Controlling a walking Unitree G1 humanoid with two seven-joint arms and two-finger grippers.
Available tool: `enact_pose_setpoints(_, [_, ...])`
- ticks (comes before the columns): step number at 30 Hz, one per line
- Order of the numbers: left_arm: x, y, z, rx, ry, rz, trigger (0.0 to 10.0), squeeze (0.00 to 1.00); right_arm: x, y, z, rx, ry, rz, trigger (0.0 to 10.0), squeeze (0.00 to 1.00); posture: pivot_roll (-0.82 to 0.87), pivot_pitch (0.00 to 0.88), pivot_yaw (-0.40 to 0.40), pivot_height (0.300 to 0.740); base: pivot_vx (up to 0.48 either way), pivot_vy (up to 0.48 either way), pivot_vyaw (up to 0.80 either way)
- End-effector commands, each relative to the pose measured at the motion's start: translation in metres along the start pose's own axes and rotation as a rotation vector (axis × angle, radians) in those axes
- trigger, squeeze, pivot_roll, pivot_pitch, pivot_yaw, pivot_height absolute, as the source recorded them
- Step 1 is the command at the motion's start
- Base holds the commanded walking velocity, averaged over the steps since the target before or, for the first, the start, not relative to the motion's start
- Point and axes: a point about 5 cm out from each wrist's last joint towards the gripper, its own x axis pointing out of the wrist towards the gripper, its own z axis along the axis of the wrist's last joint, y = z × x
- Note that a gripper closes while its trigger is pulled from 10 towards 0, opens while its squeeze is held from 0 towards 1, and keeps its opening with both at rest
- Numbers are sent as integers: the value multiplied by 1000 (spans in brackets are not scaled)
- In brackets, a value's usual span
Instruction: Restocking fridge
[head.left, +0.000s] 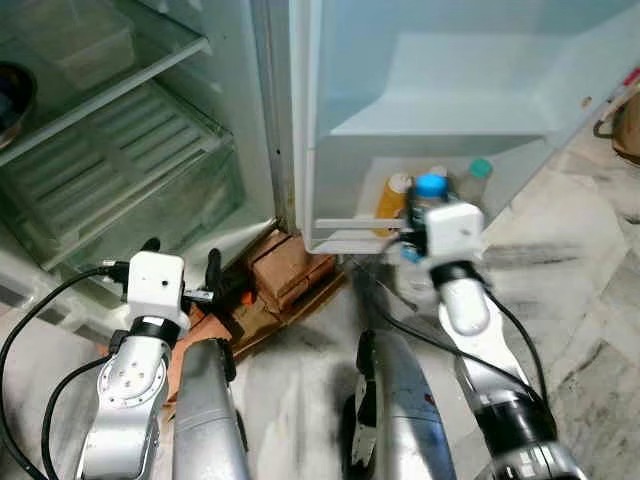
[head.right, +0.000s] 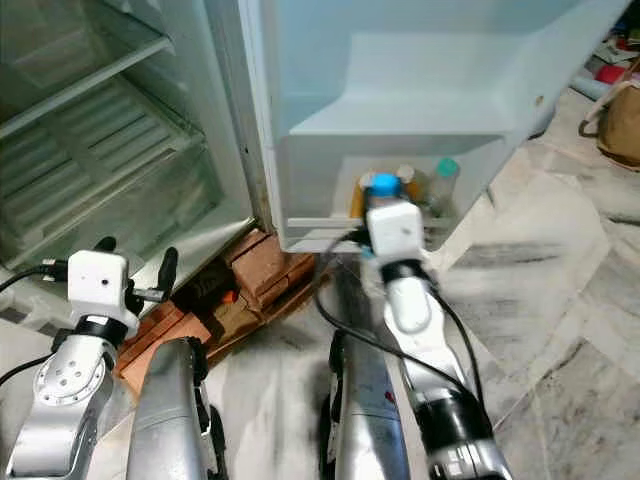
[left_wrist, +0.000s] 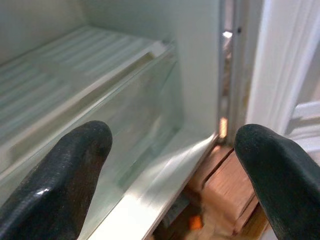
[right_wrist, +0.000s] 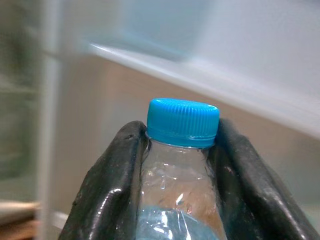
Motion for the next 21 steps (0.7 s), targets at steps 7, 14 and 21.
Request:
enact_pose_setpoints(7, [-28, 15, 11, 34, 26, 43, 10000, 0, 36, 4, 19, -144, -141, 130, 10000, 0, 212, 379, -25, 558, 0, 0, 0])
enact_pose_setpoints(14, [-65, 22, 15, 55, 104, 56, 10000, 0, 69, -12, 44, -341, -257, 38, 10000, 0, 279, 478, -4, 558, 0, 0, 0])
enact_pose_setpoints(21, [-71, 27, 27, 65, 121, 59, 10000, 0, 81, -17, 52, -374, -281, -14, 10000, 0, 313, 516, 10, 558, 0, 0, 0])
